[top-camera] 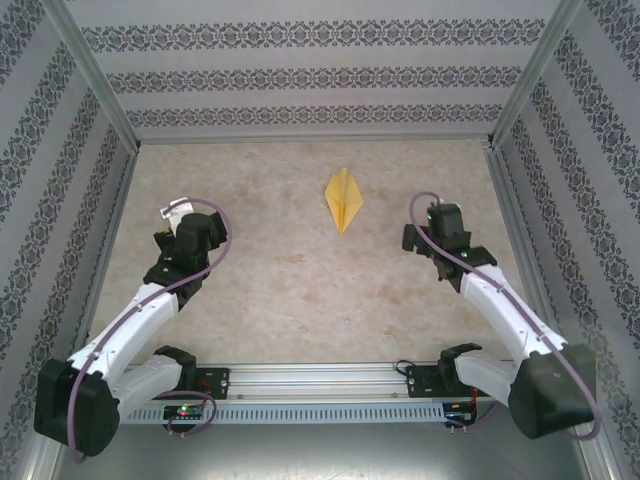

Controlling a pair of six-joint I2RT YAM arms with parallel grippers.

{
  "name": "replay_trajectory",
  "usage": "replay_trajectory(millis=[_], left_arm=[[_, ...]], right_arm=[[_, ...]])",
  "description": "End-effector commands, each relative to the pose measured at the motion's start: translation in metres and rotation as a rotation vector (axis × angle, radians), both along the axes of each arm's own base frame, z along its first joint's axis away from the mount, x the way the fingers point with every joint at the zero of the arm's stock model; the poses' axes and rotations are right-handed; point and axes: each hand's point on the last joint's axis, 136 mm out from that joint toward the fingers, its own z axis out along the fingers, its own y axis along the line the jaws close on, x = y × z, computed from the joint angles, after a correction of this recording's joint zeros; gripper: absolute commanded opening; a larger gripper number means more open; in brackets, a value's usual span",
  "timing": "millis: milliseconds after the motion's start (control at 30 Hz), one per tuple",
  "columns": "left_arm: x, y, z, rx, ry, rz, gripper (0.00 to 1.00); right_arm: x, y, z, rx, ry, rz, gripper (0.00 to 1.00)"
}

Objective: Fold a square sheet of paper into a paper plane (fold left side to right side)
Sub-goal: Reset both arms

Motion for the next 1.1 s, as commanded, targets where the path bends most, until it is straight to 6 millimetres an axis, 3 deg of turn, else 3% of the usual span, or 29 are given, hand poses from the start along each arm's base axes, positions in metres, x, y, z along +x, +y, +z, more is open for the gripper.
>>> replay_trajectory(millis=[0, 167, 267, 400, 567, 667, 1067], left_arm=[[0.013, 0.026, 0.004, 0.124, -0.072, 0.063, 1.0], [0.035, 0.028, -0.037, 0.171, 0.009, -0.003, 1.0], [0.05, 0.02, -0.06, 0.155, -0.009, -0.082, 1.0], [0.065, 0.007, -0.063, 0.181, -0.024, -0.194, 1.0], [0.068, 0.009, -0.082, 0.1, -0.029, -0.244, 1.0], [0.068, 0.012, -0.089, 0.074, -0.039, -0.247, 1.0], [0.067, 0.016, -0.091, 0.071, -0.052, -0.231, 1.0]], right_arm=[[0.011, -0.03, 0.007, -0.073, -0.197, -0.069, 0.98], [0.02, -0.049, -0.004, -0.122, -0.307, -0.09, 0.98], [0.03, -0.045, -0.014, -0.118, -0.314, -0.048, 0.98], [0.05, -0.036, -0.008, -0.115, -0.392, 0.006, 0.98], [0.072, -0.028, -0.008, -0.094, -0.451, 0.04, 0.98], [0.081, -0.025, -0.022, -0.092, -0.458, 0.057, 0.98], [0.083, -0.018, -0.024, -0.087, -0.431, 0.101, 0.98]])
